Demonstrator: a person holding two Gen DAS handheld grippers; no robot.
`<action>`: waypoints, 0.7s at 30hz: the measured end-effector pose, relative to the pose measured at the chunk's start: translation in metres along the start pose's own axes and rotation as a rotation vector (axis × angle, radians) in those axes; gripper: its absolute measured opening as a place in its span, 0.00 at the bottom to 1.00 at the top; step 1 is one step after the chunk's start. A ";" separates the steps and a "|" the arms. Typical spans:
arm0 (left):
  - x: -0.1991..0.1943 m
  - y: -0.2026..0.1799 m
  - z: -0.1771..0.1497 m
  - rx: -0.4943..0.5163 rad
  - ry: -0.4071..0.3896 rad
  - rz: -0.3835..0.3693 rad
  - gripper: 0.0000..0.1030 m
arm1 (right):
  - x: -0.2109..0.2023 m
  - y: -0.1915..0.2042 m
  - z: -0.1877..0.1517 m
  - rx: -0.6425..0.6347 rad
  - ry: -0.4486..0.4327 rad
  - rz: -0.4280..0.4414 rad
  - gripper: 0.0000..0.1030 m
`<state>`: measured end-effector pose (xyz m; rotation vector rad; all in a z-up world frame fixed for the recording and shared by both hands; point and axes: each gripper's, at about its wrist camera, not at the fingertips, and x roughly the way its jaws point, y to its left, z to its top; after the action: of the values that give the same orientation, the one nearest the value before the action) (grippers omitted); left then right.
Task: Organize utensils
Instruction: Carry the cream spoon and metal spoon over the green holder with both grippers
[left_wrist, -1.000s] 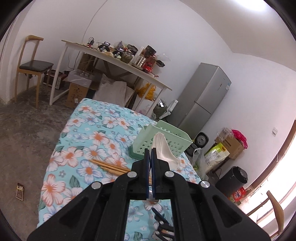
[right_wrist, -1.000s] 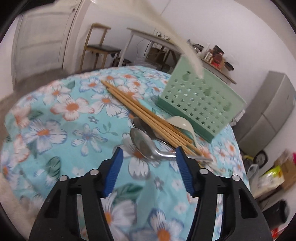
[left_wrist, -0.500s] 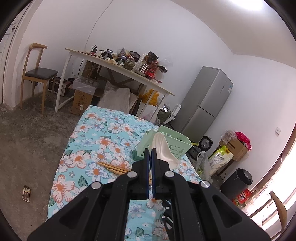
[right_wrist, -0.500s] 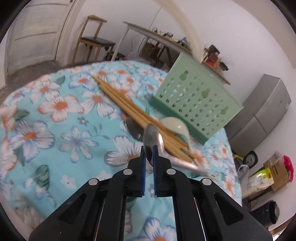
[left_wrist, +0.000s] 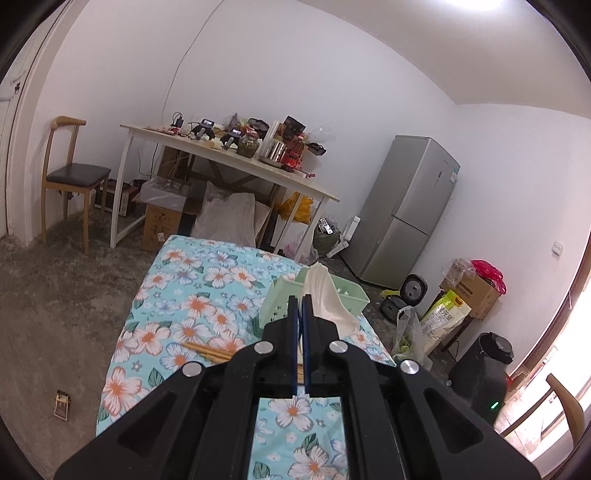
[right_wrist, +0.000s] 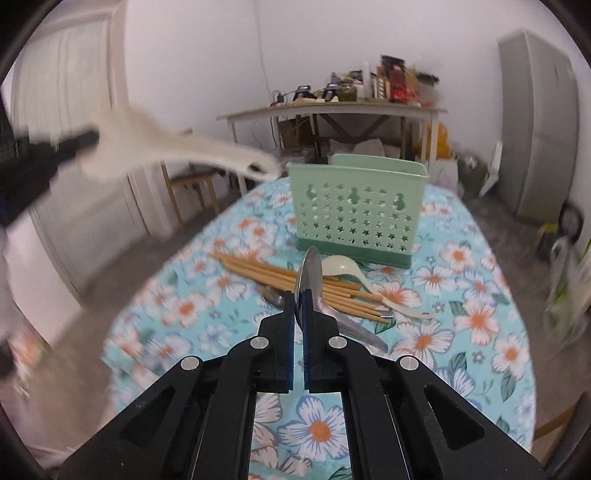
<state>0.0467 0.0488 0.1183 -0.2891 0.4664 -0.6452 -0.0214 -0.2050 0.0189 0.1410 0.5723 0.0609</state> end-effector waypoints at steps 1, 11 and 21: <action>0.004 -0.002 0.004 0.005 -0.004 0.001 0.01 | -0.002 -0.008 0.003 0.030 0.001 0.021 0.02; 0.056 -0.020 0.043 0.103 -0.020 0.038 0.01 | -0.012 -0.074 0.034 0.249 -0.004 0.179 0.01; 0.123 -0.014 0.086 0.214 0.097 0.156 0.01 | -0.043 -0.101 0.111 0.274 -0.128 0.242 0.01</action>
<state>0.1694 -0.0299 0.1573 -0.0183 0.5034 -0.5528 0.0044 -0.3217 0.1187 0.4773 0.4309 0.2075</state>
